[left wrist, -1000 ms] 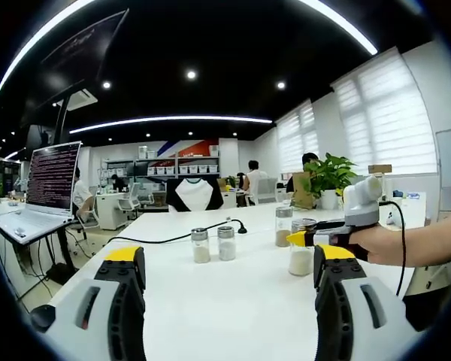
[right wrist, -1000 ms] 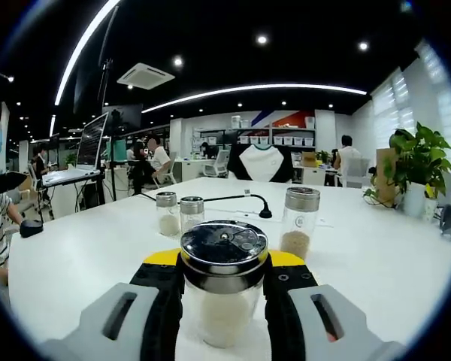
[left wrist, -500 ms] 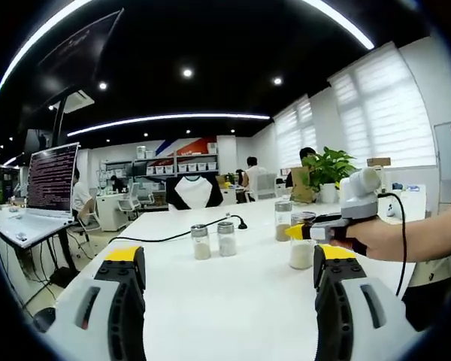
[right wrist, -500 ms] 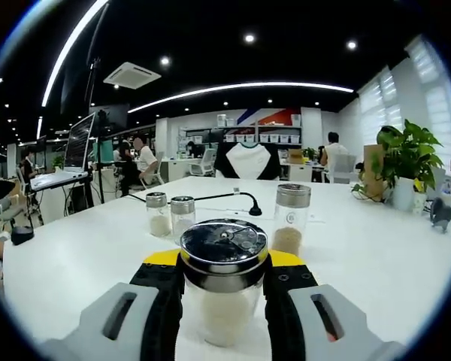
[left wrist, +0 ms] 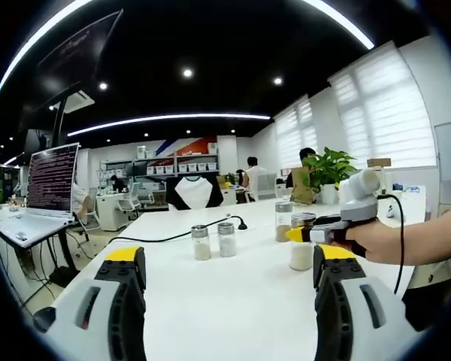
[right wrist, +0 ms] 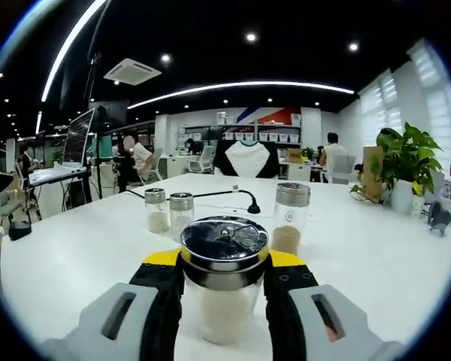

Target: Rotate the seasoning bottle until the label or dispensing opening points toward the visible target arrow and the bottle remains upright within the marked orientation range

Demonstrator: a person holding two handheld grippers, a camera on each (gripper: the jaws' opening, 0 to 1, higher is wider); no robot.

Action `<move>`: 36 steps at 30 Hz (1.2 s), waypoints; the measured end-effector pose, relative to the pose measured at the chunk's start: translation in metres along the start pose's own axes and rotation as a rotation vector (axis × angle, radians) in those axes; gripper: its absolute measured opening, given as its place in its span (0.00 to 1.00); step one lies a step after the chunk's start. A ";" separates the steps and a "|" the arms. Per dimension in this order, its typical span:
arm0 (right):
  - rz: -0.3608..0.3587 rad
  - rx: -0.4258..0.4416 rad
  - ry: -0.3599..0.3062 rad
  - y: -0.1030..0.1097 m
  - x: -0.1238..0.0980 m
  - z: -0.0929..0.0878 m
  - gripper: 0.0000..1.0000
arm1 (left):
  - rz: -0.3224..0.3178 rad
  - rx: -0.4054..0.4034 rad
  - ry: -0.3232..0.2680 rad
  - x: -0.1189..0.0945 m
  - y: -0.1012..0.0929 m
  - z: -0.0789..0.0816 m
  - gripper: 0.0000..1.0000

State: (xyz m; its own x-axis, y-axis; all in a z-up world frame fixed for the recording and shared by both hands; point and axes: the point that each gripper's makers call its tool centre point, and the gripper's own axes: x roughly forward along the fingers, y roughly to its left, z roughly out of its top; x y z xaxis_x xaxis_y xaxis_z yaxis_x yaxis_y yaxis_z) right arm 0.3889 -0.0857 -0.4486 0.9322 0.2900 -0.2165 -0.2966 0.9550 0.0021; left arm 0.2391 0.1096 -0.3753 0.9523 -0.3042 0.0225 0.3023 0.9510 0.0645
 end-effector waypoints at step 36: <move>0.497 -0.138 -0.062 0.010 -0.019 0.003 0.61 | -0.008 0.007 0.013 0.008 -0.007 -0.001 0.98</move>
State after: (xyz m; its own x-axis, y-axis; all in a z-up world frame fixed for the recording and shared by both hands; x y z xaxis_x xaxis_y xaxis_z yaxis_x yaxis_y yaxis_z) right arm 0.3686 -0.0820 -0.4413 0.6814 0.7133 -0.1640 -0.7271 0.6854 -0.0394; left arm 0.2448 0.1005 -0.3765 0.9502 -0.3114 0.0094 0.3100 0.9480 0.0716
